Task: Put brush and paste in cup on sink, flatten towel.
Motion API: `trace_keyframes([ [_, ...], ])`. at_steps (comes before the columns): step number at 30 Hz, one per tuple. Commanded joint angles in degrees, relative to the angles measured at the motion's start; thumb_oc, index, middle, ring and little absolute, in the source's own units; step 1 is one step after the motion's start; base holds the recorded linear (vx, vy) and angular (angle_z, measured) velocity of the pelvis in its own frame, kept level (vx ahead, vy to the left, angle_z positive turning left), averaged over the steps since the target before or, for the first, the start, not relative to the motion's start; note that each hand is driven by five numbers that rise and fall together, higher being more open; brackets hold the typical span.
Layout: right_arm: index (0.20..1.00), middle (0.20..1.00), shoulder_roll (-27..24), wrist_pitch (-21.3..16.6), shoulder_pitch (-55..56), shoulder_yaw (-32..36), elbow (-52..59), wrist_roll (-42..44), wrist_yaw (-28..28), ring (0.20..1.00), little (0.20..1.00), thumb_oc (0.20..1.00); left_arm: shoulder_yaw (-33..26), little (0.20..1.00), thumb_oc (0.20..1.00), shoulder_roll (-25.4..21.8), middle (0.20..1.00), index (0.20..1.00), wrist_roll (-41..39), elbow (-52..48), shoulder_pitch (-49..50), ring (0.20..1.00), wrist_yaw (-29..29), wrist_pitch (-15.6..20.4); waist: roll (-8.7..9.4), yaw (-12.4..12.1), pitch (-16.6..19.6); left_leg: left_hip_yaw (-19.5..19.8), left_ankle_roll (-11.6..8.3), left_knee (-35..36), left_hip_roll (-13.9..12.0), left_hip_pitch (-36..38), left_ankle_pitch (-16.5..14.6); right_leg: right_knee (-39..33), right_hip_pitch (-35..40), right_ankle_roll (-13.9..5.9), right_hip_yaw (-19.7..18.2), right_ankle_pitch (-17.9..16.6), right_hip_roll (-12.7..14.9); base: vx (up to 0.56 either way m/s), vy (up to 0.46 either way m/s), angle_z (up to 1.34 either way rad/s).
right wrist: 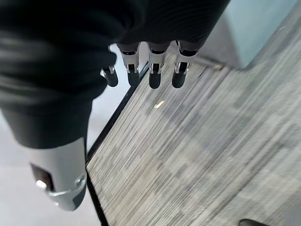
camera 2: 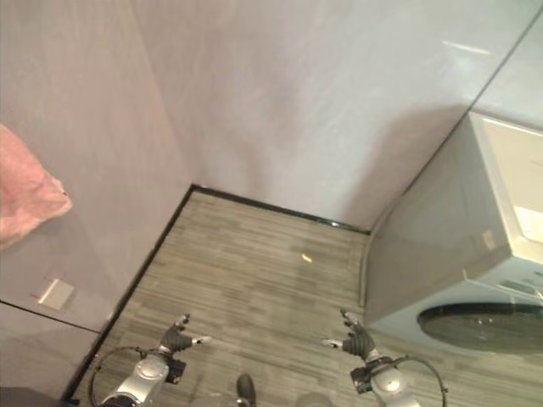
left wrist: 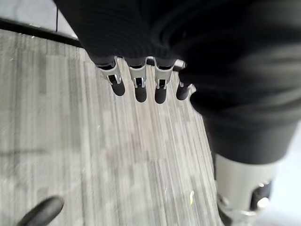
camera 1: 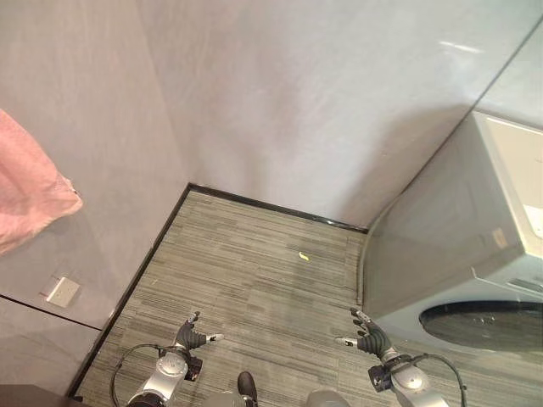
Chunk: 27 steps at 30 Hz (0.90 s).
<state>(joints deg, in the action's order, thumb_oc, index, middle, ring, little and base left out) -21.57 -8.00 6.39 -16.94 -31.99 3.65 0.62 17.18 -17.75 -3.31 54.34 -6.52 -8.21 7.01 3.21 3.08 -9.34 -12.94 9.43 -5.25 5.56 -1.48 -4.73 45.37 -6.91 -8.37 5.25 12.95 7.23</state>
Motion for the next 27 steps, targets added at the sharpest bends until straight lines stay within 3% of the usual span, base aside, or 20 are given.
trace_keyframes([
  [1, 1.0, 1.0, -1.76, -1.55, -1.26, 0.32, 1.68, -0.18, -0.46, 1.0, 1.0, 1.0, 0.44, 1.0, 1.0, -0.98, 1.0, 1.0, 2.46, -2.76, 1.9, 1.0, -0.26, 1.46, -2.26, -0.49, -0.72, 1.04, -5.84, -2.41, -3.77, -2.98, 0.77, -14.04, -0.24, -1.54, -3.43, -15.21, -4.78, 0.24, 0.036, 0.23],
  [5, 1.0, 1.0, -1.84, -1.94, 0.07, -0.02, 2.01, 0.12, -0.82, 1.0, 1.0, 1.0, 0.08, 1.0, 1.0, -1.02, 1.0, 1.0, 2.34, -0.54, 1.75, 1.0, -0.34, 1.66, -2.55, 0.03, -0.97, 4.07, -6.59, -0.1, -2.97, -0.1, 0.75, -23.7, -4.16, -0.04, -2.96, -12.75, -4.2, 0.16, -0.02, 0.69],
  [7, 1.0, 1.0, -2.09, -1.97, 0.33, -0.18, 2.33, 0.34, -0.7, 1.0, 1.0, 1.0, 0.18, 1.0, 1.0, -0.76, 1.0, 1.0, 2.79, 0.66, 1.22, 1.0, -0.51, 1.88, -2.11, 1.3, -1.62, 7.13, -7.39, 0.33, -1.94, 1.92, 0.01, -30.86, -6.6, -0.76, -7.42, -15.04, -4.3, 0.26, -0.09, 0.67],
  [11, 1.0, 1.0, -3.05, -1.82, 1.24, 0.24, 2.73, -0.43, -0.95, 1.0, 1.0, 1.0, 0.07, 1.0, 1.0, -1.23, 1.0, 1.0, 3.06, -0.82, 1.67, 1.0, -0.54, 2.41, -1.64, 1.97, -2.18, 10.62, -8.31, -0.18, -1.36, 3.46, -1.44, -36.58, -8.06, -1.85, -9.16, -18.19, -2.92, 0.21, -0.131, 0.88],
  [14, 1.0, 1.0, -3.66, -1.76, 3.35, 1.82, 0.11, 0.63, -1.66, 1.0, 1.0, 1.0, -0.41, 1.0, 1.0, -2.55, 1.0, 1.0, 2.51, -2.36, 3.15, 1.0, -0.2, 3.17, -0.38, 2.51, -1.7, 16.45, -9.5, -2.97, -0.64, 4.48, -3.2, -37.14, -6.7, -2.74, -14.1, -18.89, -3.91, 0.26, -0.248, 1.21],
  [20, 1.0, 1.0, -5.08, -2.11, 2.02, 1.54, -0.95, 0.25, -1.52, 1.0, 1.0, 1.0, -2.52, 1.0, 1.0, -1.89, 1.0, 1.0, 0.34, 0.25, 4.09, 1.0, -1.26, 3.21, -0.02, 1.72, 0.55, 19.15, -11.61, -3.19, -3.35, 4.06, -1.36, -38.39, -3.5, -0.79, -8.65, -17.35, -4.75, 0.15, -0.243, 0.89],
  [23, 1.0, 1.0, -6.09, -2.51, 0.38, 0.79, 0.09, 0.18, -1.08, 1.0, 1.0, 1.0, -2.33, 1.0, 1.0, -1.79, 1.0, 1.0, -0.03, 0.98, 3.29, 1.0, -1.65, 3.3, 0.41, 1.46, 0.83, 18.55, -12.79, -2.96, -5.41, 2.9, -0.61, -38.0, -2.7, 0.29, -5.29, -15.38, -4.89, 0.06, -0.16, 0.54],
  [25, 1.0, 1.0, -6.3, -2.62, 0.78, 1.07, 0.74, 0.26, -0.82, 1.0, 1.0, 1.0, -1.89, 1.0, 1.0, -1.42, 1.0, 1.0, 0.46, 1.92, 2.72, 1.0, -1.89, 2.99, 0.72, 1.94, 1.1, 15.85, -12.8, -2.11, -6.33, 2.45, -0.43, -38.49, -1.63, 0.56, -3.12, -14.64, -4.35, 0.04, -0.146, 0.91],
  [26, 1.0, 1.0, -6.49, -2.52, 0.88, 1.42, 0.97, 0.06, -0.46, 1.0, 1.0, 1.0, -1.58, 1.0, 1.0, -1.11, 1.0, 1.0, 0.6, 2.38, 2.06, 1.0, -1.93, 2.76, 0.86, 2.54, 1.19, 11.71, -12.63, -1.95, -7.01, 1.26, 0.0, -38.91, -1.09, 0.54, -1.76, -14.43, -3.68, -0.05, -0.127, 0.94],
  [27, 1.0, 1.0, -6.67, -2.26, 1.14, 1.81, 0.98, -0.49, 0.53, 1.0, 1.0, 1.0, -1.13, 1.0, 1.0, -0.76, 1.0, 1.0, 0.8, 2.04, 0.84, 1.0, -1.87, 2.41, 0.93, 4.04, 1.17, 2.31, -12.09, -2.81, -8.73, -0.42, 0.03, -39.58, -0.63, 0.6, 0.72, -14.18, -2.49, -0.06, -0.083, 0.77],
])
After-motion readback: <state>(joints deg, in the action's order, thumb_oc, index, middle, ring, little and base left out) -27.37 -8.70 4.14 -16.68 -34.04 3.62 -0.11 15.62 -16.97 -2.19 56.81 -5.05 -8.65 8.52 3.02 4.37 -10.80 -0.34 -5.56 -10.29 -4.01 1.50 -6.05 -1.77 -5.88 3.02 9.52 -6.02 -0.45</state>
